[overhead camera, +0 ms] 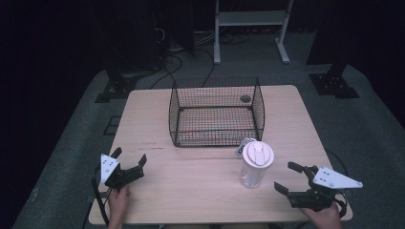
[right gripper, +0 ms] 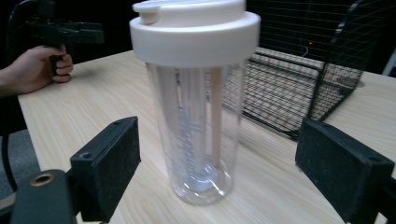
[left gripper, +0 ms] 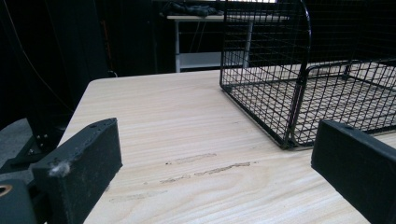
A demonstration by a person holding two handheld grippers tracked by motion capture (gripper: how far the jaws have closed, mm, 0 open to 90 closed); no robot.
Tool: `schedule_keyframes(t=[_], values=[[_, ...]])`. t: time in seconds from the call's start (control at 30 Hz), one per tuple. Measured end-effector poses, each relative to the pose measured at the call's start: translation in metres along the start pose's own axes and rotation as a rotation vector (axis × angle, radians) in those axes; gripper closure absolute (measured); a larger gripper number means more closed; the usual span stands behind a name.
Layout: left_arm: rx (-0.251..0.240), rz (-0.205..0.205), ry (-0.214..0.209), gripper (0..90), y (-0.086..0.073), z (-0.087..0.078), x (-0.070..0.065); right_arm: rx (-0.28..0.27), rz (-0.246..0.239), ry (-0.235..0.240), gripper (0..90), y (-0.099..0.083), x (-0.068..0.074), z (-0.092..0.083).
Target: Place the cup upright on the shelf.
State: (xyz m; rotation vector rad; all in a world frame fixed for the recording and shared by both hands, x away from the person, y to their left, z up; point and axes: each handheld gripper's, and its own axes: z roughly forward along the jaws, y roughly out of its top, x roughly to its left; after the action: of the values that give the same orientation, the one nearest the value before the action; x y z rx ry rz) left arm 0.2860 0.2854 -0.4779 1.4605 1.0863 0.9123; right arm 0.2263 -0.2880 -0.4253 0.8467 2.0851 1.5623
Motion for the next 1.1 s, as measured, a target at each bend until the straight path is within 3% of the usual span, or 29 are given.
schedule_keyframes(t=[0.33,0.5,0.8,1.1], values=[[-0.003,-0.002,-0.001,0.9,0.0,0.0,0.0,0.002,0.004,0.032,11.9,0.01,0.013,0.029],[-0.004,0.002,-0.002,0.9,0.0,0.0,0.0,-0.007,0.001,0.011,10.3,0.016,0.014,0.034],[-0.004,0.005,-0.002,0.9,0.0,0.0,0.0,-0.033,0.018,0.015,7.0,0.026,0.014,0.043],[-0.006,0.007,-0.002,0.9,0.0,0.0,0.0,-0.022,0.027,-0.013,3.6,0.03,0.016,0.054]])
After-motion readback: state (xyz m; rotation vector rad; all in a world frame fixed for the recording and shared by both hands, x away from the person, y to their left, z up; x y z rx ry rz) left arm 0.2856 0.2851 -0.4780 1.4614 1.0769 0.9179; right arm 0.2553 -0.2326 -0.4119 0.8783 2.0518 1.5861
